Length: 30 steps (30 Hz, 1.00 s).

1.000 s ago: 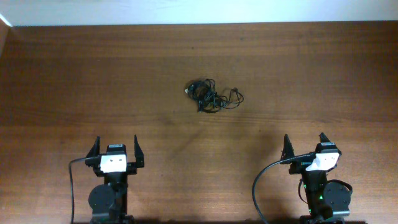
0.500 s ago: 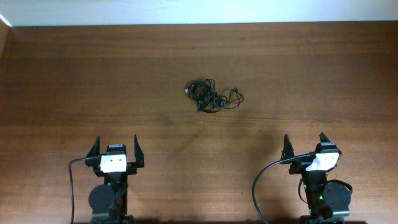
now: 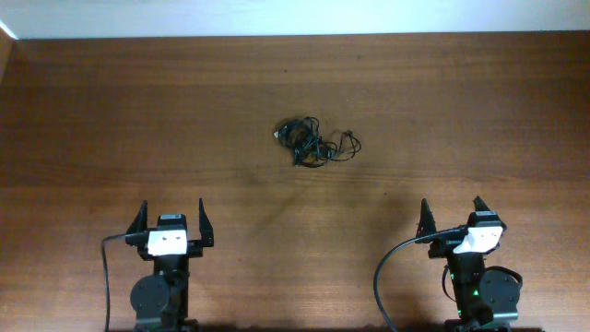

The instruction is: Untangle cables

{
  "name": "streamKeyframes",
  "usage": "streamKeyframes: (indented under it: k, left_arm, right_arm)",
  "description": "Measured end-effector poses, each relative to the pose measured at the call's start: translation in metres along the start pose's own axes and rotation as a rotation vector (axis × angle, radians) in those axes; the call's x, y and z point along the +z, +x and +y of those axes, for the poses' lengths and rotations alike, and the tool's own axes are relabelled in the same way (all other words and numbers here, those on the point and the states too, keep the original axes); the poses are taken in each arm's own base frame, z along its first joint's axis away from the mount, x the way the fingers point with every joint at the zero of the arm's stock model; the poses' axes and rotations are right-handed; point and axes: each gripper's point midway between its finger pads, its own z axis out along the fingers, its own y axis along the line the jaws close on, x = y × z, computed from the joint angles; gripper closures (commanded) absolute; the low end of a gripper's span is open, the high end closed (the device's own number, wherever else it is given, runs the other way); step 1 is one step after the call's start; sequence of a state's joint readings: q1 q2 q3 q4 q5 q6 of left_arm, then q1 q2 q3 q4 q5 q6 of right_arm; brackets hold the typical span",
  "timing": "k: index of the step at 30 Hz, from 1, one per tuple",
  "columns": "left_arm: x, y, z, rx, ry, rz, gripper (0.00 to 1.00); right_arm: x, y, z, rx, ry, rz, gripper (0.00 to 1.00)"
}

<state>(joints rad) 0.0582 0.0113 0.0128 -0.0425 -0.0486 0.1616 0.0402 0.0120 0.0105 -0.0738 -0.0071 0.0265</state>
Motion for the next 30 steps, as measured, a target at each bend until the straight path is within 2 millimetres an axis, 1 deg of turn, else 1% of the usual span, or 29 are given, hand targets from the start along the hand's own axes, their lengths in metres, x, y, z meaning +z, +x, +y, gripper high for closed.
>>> streamKeyframes:
  k: [8, 12, 14, 16, 18, 19, 20, 22, 24, 26, 27, 29, 30]
  left_arm:
    - [0.000, -0.006, -0.001, -0.001, 0.005, -0.023, 0.01]
    - [0.000, -0.007, -0.002, -0.009, 0.013, -0.029, 0.01]
    - [0.001, -0.007, -0.002, -0.017, 0.018, -0.016, 0.01]
    - [0.002, -0.012, -0.002, -0.021, 0.019, -0.008, 0.01]
    - [0.002, -0.022, -0.001, -0.024, 0.026, -0.004, 0.01]
    - [0.003, -0.030, -0.001, -0.024, 0.031, -0.007, 0.01]
    - [0.004, -0.044, 0.000, -0.024, 0.037, -0.014, 0.01]
    - [0.007, -0.058, -0.001, -0.024, 0.059, -0.011, 0.01]
    - [0.015, -0.073, -0.005, -0.024, 0.096, 0.006, 0.01]
    - [0.026, -0.090, -0.012, -0.027, 0.151, 0.024, 0.01]
    - [0.030, -0.094, -0.016, -0.029, 0.176, 0.037, 0.01]
    - [0.047, -0.106, -0.025, -0.035, 0.243, 0.081, 0.01]
    - [0.053, -0.103, -0.030, -0.041, 0.277, 0.132, 0.01]
  right_arm:
    - [0.000, 0.000, 0.000, 0.001, 0.000, -0.002, 0.01]
    - [0.000, -0.011, 0.002, 0.000, -0.008, -0.043, 0.01]
    - [0.000, -0.011, 0.005, -0.001, -0.029, -0.044, 0.01]
    - [-0.001, -0.011, 0.007, -0.001, -0.042, -0.044, 0.01]
    - [-0.002, -0.018, 0.012, -0.002, -0.066, -0.054, 0.01]
    - [-0.004, -0.024, 0.014, -0.002, -0.078, -0.064, 0.01]
    - [-0.007, -0.034, 0.017, -0.003, -0.094, -0.075, 0.01]
    - [-0.011, -0.041, 0.019, -0.004, -0.106, -0.063, 0.01]
    - [-0.016, -0.048, 0.020, -0.003, -0.112, -0.050, 0.01]
    - [-0.022, -0.064, 0.022, -0.004, -0.117, -0.064, 0.01]
    - [-0.025, -0.069, 0.022, -0.004, -0.117, -0.068, 0.01]
    - [-0.032, -0.085, 0.022, -0.005, -0.117, -0.074, 0.01]
    - [-0.035, -0.090, 0.022, -0.004, -0.117, -0.053, 0.01]
